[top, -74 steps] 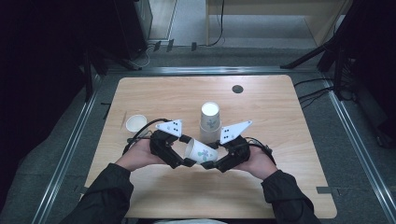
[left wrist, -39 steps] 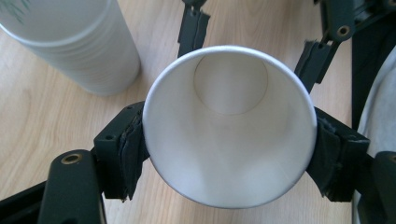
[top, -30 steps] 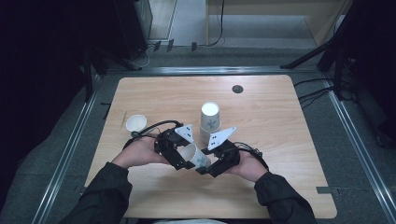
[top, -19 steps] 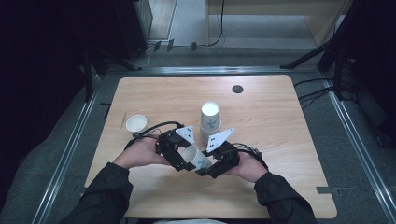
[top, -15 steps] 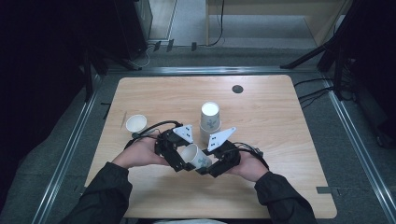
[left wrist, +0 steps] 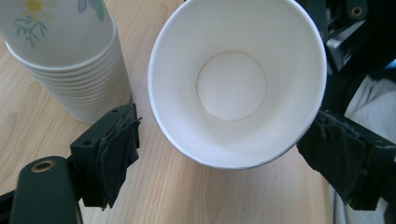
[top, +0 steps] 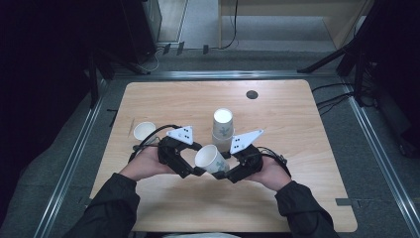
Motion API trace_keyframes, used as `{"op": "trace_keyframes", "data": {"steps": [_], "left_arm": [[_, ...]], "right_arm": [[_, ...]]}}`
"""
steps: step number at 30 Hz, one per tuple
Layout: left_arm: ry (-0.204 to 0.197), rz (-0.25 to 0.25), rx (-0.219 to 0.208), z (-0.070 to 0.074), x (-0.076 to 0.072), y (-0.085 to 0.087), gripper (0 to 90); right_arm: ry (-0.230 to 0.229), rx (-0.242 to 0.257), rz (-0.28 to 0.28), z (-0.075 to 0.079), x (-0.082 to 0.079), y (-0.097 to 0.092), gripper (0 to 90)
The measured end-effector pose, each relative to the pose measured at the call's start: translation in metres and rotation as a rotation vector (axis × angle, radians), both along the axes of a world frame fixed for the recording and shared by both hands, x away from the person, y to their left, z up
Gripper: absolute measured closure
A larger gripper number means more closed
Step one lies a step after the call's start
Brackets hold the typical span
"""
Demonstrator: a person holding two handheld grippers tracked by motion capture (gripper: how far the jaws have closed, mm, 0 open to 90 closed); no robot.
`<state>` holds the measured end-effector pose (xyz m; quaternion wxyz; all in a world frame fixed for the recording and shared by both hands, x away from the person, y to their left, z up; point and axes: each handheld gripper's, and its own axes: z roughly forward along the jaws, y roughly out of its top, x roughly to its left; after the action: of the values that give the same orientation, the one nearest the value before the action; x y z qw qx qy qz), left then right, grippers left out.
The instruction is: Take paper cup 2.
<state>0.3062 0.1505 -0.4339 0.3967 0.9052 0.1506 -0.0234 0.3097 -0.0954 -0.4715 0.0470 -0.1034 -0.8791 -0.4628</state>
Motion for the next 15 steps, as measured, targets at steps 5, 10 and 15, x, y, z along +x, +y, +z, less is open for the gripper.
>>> {"op": "trace_keyframes", "data": {"steps": [5,10,15], "left_arm": [[0.022,0.011,-0.051,-0.0037,-0.0013,-0.0023,13.8],[0.022,0.005,-0.087,-0.0053,-0.0035,-0.0078,14.0],[0.024,0.005,-0.108,-0.005,-0.0028,-0.0088,15.4]], "right_arm": [[0.0,0.014,0.005,0.0009,0.0,-0.0006,32.9],[0.019,0.026,0.014,0.0006,-0.0008,0.0008,32.9],[0.024,0.025,0.023,0.0001,-0.0018,0.0022,32.8]]}}
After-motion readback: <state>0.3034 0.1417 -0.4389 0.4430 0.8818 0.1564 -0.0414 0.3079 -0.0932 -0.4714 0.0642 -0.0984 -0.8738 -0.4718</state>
